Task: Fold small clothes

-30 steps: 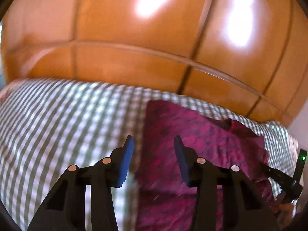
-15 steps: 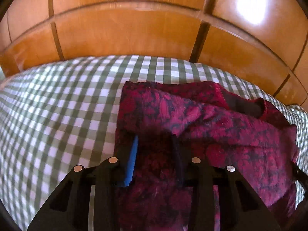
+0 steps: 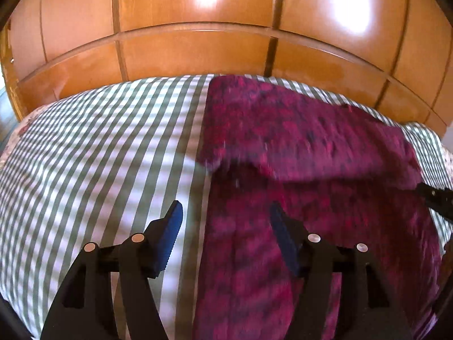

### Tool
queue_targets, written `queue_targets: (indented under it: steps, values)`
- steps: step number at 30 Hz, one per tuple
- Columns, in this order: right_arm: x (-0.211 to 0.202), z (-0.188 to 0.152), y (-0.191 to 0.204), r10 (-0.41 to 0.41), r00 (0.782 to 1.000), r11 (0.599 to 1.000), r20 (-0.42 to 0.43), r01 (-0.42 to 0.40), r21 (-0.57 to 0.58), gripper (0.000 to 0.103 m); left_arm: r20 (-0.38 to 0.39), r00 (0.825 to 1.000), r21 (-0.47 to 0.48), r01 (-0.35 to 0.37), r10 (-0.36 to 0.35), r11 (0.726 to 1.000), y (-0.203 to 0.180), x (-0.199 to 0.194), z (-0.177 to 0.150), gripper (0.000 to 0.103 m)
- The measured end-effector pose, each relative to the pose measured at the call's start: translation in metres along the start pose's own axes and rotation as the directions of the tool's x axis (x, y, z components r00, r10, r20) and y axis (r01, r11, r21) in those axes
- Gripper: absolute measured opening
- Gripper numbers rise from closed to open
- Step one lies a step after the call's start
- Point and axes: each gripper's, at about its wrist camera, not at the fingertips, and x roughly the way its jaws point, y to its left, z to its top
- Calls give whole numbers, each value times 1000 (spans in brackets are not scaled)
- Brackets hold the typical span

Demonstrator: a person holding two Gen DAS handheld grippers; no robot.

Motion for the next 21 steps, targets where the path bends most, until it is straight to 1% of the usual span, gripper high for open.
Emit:
queue_targets:
  steps: [3, 5, 8, 11, 14, 18, 21]
  values:
    - [-10, -21, -9, -12, 999, 1000, -33, 12, -23, 86, -7, 1000, 32, 10, -9, 999, -1, -14, -21, 63]
    - [-20, -35, -13, -7, 999, 999, -36, 6, -45, 86, -13, 1000, 40, 18, -18, 999, 0, -21, -33, 63]
    - [-37, -51, -15, -4, 1000, 997, -29, 2, -71, 86, -19, 1000, 61, 20, -19, 998, 2, -31, -51, 63]
    - [-53, -62, -18, -19, 1000, 997, -14, 18, -81, 90, -37, 999, 72, 37, -35, 997, 6, -37, -64, 62]
    - [-66, -71, -32, -12, 1000, 999, -23, 10, -50, 91, -58, 997, 102, 51, -45, 993, 9, -42, -78, 62]
    - [-74, -92, -58, 28, 997, 1000, -73, -28, 4, 91, -86, 994, 112, 70, -61, 991, 14, -48, -97, 63]
    - [-79, -108, -71, 64, 993, 998, -94, -61, 33, 90, -89, 994, 125, 66, -55, 990, 17, -53, -108, 71]
